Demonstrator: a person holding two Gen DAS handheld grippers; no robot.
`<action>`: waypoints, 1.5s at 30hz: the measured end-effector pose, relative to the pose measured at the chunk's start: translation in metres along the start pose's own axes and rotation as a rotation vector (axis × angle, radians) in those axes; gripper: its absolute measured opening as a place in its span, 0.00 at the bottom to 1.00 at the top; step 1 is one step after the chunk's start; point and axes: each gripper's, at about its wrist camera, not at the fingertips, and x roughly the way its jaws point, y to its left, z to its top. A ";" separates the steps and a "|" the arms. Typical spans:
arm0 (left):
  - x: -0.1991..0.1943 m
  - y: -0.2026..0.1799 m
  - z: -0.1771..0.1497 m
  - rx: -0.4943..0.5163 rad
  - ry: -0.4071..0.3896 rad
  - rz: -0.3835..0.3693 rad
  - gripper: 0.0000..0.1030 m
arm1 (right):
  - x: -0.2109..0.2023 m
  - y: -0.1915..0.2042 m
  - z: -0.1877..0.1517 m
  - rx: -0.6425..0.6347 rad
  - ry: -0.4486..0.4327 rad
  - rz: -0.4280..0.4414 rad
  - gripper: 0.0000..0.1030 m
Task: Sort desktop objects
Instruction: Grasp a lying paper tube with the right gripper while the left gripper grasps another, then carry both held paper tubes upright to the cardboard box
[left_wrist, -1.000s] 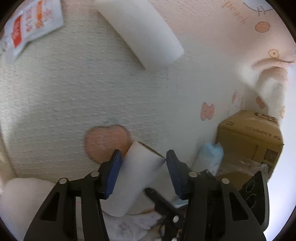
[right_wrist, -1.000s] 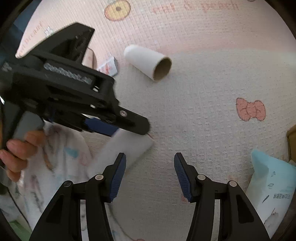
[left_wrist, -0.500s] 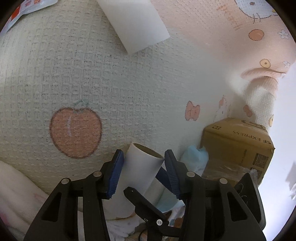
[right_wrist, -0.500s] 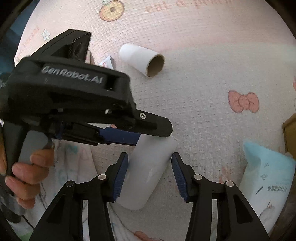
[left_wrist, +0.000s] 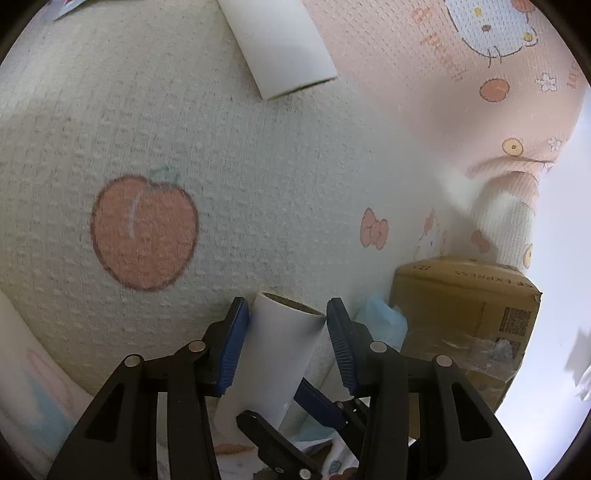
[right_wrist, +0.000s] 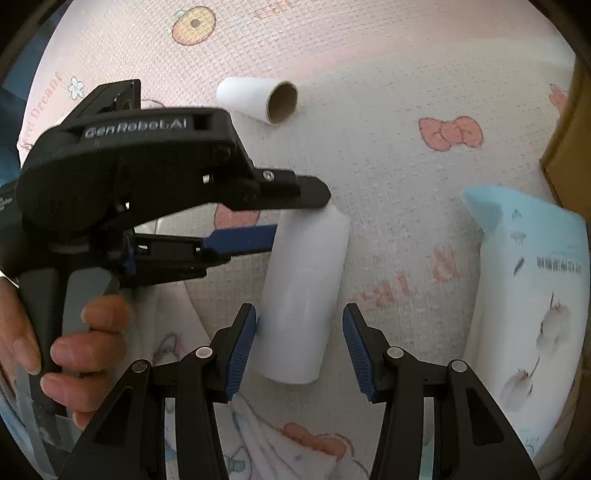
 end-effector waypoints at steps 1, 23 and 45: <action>0.002 -0.001 -0.001 0.000 0.005 0.000 0.47 | -0.001 0.000 -0.001 -0.012 0.004 -0.009 0.45; 0.007 -0.008 -0.033 0.132 -0.008 0.019 0.46 | -0.026 -0.034 -0.016 -0.009 0.001 0.046 0.41; -0.103 -0.126 -0.099 0.486 -0.366 -0.034 0.46 | -0.187 -0.011 -0.018 -0.176 -0.363 0.040 0.40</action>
